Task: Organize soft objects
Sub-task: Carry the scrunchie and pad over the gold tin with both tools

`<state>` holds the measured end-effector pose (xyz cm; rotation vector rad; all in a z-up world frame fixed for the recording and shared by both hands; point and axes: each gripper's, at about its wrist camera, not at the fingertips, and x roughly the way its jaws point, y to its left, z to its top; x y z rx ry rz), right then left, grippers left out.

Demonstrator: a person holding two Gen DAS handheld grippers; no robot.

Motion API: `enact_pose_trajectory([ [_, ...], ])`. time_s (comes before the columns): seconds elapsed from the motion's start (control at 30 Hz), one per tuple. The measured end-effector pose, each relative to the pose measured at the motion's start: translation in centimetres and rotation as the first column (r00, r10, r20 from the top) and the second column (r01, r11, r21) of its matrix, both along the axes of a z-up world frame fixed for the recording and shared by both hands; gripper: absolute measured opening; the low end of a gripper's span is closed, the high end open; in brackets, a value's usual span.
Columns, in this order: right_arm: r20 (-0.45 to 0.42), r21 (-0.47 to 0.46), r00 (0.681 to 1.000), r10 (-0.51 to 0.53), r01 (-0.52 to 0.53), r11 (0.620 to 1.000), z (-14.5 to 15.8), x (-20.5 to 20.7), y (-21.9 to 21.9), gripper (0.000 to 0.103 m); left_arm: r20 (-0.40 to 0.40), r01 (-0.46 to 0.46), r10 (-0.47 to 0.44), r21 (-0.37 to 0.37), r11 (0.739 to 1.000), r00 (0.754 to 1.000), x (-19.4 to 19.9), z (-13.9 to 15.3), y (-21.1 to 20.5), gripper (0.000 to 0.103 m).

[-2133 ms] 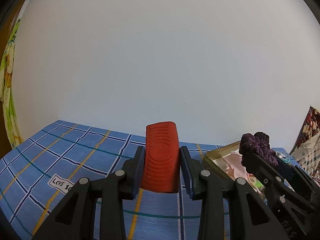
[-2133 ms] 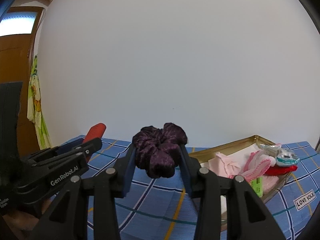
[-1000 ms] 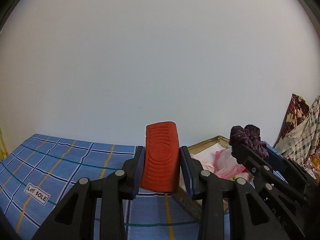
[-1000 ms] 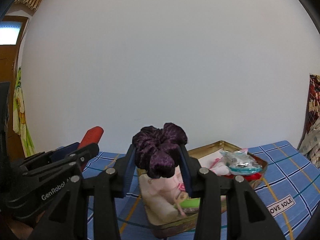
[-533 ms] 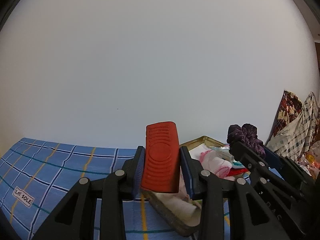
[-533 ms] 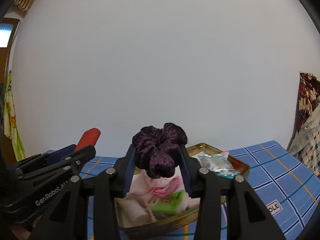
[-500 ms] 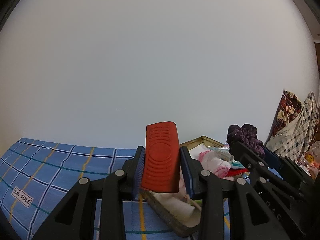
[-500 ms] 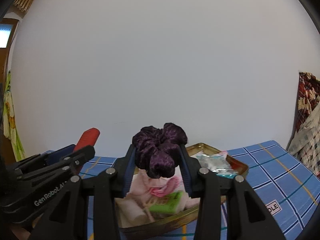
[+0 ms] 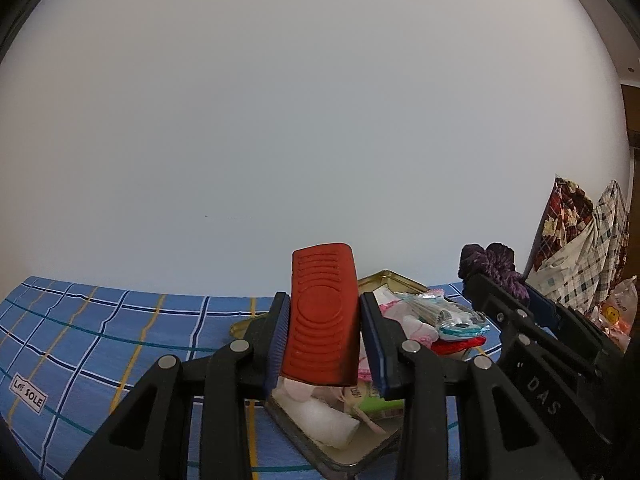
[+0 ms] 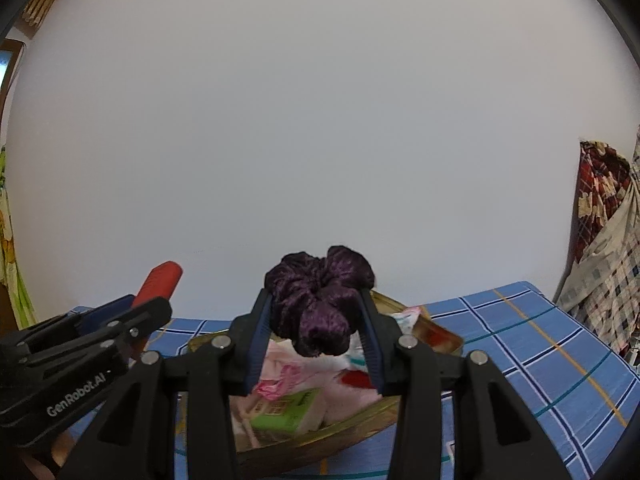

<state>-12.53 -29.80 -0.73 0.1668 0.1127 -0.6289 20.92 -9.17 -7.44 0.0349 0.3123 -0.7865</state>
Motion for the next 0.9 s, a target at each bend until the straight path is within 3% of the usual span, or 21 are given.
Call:
enact_pose_trajectory([
  [0.5, -0.032, 0.011, 0.997, -0.067, 0.068, 0.998, 0.4, -0.1, -2.7, 0.041, -0.005, 0.070, -0.069, 0.026, 0.997, 0.998, 0.8, 0.2, -1.5, 0.038],
  [0.9, -0.077, 0.023, 0.995, -0.070, 0.072, 0.997, 1.8, 1.9, -5.3, 0.041, -0.034, 0.074, -0.073, 0.040, 0.996, 0.997, 1.4, 2.7, -1.4, 0.038],
])
